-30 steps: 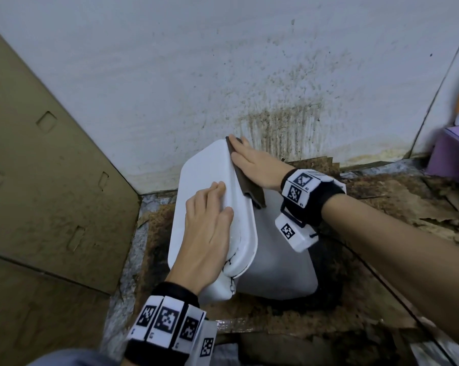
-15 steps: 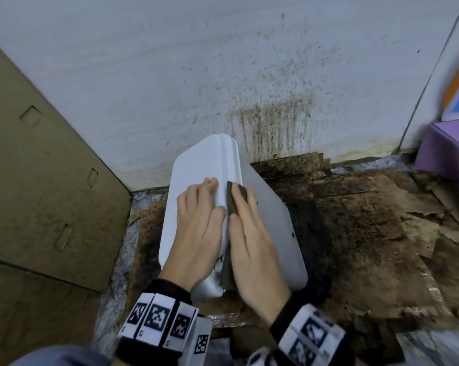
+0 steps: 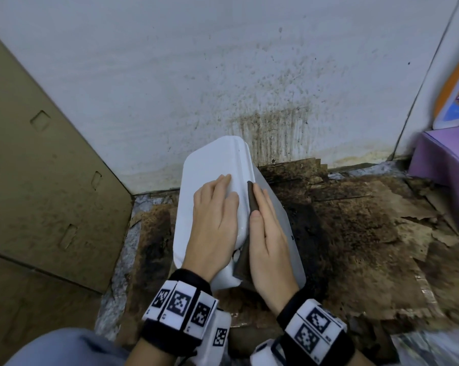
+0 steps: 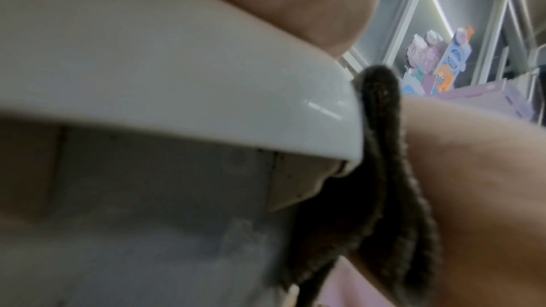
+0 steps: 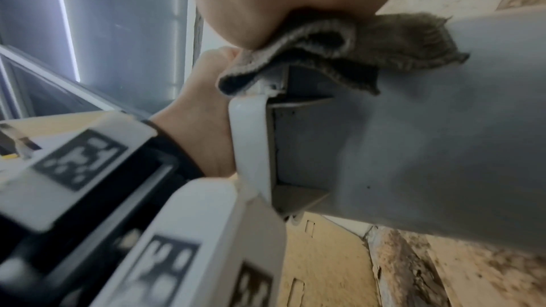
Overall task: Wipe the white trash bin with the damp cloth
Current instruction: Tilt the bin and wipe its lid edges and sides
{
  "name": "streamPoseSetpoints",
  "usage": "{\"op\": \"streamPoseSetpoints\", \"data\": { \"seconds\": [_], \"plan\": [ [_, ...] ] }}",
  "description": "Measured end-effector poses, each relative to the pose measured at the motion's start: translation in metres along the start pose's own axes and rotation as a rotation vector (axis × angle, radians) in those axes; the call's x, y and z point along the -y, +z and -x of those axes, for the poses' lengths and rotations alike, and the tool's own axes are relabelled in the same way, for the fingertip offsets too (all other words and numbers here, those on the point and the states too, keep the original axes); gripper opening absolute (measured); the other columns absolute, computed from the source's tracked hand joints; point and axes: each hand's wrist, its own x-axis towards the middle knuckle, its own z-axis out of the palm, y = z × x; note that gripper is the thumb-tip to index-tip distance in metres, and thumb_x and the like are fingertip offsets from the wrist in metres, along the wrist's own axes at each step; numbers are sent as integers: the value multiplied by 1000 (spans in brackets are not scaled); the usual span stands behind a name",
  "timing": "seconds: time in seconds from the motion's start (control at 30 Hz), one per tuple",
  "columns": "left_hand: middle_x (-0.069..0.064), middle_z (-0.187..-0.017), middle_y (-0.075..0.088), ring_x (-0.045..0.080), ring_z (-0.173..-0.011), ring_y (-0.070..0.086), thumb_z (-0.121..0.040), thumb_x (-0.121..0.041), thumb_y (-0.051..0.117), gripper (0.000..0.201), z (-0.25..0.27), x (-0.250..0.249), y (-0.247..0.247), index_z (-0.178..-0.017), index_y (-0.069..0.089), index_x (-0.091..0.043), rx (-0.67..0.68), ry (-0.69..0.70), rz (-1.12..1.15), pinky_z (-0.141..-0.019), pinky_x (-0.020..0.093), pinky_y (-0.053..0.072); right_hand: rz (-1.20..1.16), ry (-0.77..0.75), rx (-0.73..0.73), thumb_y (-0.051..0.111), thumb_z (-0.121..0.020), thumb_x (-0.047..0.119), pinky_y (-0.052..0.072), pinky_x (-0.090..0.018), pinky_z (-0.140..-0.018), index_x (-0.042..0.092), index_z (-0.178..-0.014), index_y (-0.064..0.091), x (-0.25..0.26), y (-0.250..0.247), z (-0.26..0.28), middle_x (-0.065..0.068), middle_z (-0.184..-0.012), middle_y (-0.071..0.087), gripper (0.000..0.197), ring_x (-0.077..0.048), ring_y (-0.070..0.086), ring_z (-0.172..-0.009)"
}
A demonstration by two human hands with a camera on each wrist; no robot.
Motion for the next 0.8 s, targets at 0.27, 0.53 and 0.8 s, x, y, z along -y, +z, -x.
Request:
{"op": "streamPoseSetpoints", "data": {
  "seconds": [0.27, 0.53, 0.8],
  "plan": [
    [-9, -112, 70, 9, -107, 61, -94, -18, 47, 31, 2, -33, 10, -118, 66, -22, -280, -20, 478, -94, 27, 47, -121, 113, 27, 36, -110, 36, 45, -32, -110, 45, -152, 36, 1, -46, -24, 30, -148, 45, 44, 9, 48, -131],
    [7, -87, 71, 15, -74, 58, -97, 1, 46, 29, -9, -34, -2, -106, 71, -8, -342, -312, 1033, -71, 28, 46, -120, 209, 97, 40, -108, 39, 51, -13, -83, 45, -151, 38, 3, -82, -52, 32, -136, 52, 43, 20, 57, -110],
    [8, -135, 48, 28, -131, 38, -103, -44, 38, 35, 4, 8, -7, -125, 52, -22, -153, -450, -107, -112, 44, 31, -66, 243, -4, 44, -98, 62, 43, -41, -113, 46, -144, 50, -3, -99, -52, 25, -145, 53, 49, -1, 53, -132]
  ]
}}
